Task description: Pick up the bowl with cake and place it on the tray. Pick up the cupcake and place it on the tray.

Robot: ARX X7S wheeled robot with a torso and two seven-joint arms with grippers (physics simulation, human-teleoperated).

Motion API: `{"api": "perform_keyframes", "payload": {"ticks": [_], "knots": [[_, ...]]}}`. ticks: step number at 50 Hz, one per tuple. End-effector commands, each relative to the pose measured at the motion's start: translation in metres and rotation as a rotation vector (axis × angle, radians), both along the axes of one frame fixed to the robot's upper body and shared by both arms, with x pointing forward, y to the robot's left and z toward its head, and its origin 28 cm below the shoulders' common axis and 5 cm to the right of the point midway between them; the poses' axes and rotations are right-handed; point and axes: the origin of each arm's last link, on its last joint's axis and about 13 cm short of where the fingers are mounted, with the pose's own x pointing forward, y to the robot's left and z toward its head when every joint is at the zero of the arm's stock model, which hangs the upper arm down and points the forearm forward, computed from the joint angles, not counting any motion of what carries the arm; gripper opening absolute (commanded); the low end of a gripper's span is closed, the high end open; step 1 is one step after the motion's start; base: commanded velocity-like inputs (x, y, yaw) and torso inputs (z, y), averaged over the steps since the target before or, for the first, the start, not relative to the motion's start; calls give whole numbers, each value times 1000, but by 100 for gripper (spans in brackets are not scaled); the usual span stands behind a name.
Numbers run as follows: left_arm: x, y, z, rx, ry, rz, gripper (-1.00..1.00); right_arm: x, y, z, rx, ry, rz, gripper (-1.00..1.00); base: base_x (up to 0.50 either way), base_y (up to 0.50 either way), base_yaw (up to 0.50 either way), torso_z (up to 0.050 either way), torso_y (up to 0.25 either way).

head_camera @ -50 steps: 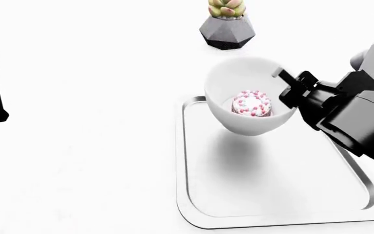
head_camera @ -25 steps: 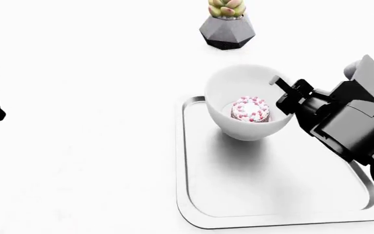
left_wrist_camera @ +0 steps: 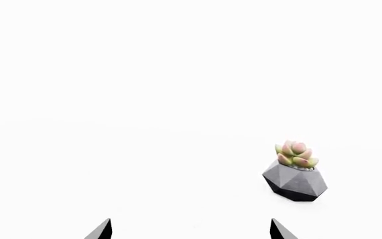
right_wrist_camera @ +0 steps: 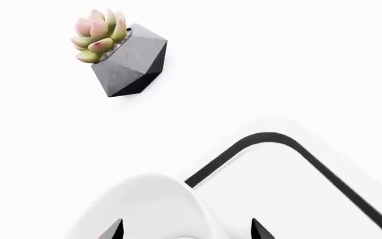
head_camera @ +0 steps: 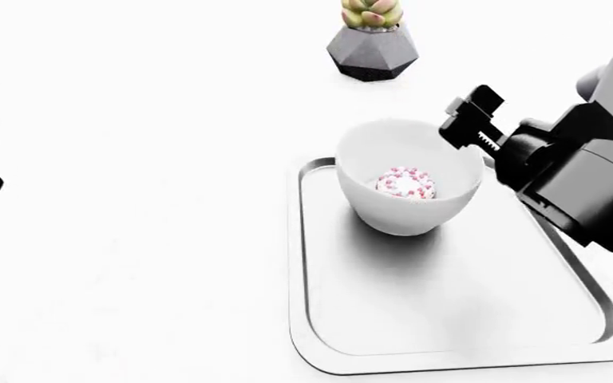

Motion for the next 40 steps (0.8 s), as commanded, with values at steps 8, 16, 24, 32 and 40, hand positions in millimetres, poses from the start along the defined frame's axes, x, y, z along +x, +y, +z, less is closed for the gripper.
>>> {"api": "perform_keyframes", "payload": {"ticks": [8, 16, 24, 32, 40], "knots": [[0, 1, 1, -6, -1, 4, 100, -20, 5, 30, -97, -84, 75, 100, 0, 0, 0, 0, 0], [1, 0, -1, 4, 0, 7, 100, -70, 18, 63, -192, -177, 190, 100, 0, 0, 0, 1, 1], [1, 0, -1, 7, -2, 9, 100, -103, 31, 65, -238, -221, 294, 100, 0, 0, 0, 0, 0], [2, 2, 0, 11, -4, 11, 100, -135, 41, 57, -296, -253, 445, 100, 0, 0, 0, 0, 0], [3, 4, 1, 5, -7, 19, 100, -169, 47, 51, -347, -271, 595, 100, 0, 0, 0, 0, 0]]}}
